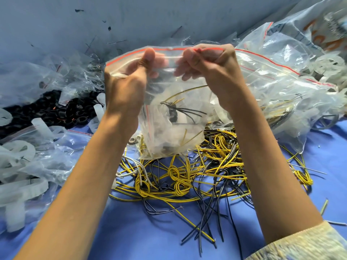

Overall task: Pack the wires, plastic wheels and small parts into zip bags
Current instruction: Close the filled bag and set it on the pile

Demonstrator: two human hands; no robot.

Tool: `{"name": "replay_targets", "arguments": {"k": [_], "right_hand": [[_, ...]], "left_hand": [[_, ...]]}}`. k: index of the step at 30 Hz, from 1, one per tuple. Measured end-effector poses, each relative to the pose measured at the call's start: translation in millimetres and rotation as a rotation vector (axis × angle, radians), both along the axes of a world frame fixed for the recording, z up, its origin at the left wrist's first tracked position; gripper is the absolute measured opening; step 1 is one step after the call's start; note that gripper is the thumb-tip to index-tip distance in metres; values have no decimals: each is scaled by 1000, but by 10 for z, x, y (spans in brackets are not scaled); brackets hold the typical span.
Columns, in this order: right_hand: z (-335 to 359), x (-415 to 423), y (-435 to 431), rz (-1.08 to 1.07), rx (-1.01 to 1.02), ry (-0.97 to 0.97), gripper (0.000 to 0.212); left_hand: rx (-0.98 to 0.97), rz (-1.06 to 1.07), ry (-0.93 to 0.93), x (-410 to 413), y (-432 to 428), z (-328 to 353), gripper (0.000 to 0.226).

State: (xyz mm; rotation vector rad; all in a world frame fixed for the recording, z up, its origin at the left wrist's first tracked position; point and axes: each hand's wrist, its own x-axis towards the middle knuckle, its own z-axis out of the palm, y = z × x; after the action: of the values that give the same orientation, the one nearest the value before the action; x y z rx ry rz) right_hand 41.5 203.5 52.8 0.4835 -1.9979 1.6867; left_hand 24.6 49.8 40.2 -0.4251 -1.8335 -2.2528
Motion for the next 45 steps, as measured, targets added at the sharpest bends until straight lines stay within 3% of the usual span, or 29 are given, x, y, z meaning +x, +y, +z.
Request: {"name": "replay_targets", "arguments": {"k": [4,10,16,20,24,28,30,31,33,37,41,43,45], "right_hand": [[-27,-31,-58,-36,18,15,12],[-45,-94,-3,-78,115,-15,20],[-127,-152,57,-116,161,-142,38],[-109,-79,151,60,421,-318,17],[-126,-56,133,97,504,-458,30],[-116,-74,91,10,403,-392,12],[-112,-102,87,-30,352,-361,18],[-107,-111,75,-45,336,-349,19],[-109,-121,64,-55,311,-324,20],[-117,-141,41,-31,210,-257,22],[-107,-138,2,-12,41,-213,23],[-85,-128,-41,50,-154,-201,22],[-58,-132,-99,118,-393,-204,19]], "left_hand": [[-38,42,-10,-82,-86,-19,30],[-51,50,83,-150,-192,1,14],[-195,-184,8,-292,-311,-36,60],[-259,-199,-65,-348,-324,-63,64],[-554,-446,-102,-315,-417,-56,69],[-881,-687,97,-284,-516,-109,80],[-1038,-617,32,-280,-518,-154,86],[-1087,-589,34,-297,-510,-190,76],[-1105,-537,69,-322,-490,-244,58],[-1121,-318,136,-396,-487,-236,53],[-862,-18,227,-392,-454,-149,30],[-744,180,311,-376,-420,-109,21],[-704,421,408,-364,-405,-81,26]]}}
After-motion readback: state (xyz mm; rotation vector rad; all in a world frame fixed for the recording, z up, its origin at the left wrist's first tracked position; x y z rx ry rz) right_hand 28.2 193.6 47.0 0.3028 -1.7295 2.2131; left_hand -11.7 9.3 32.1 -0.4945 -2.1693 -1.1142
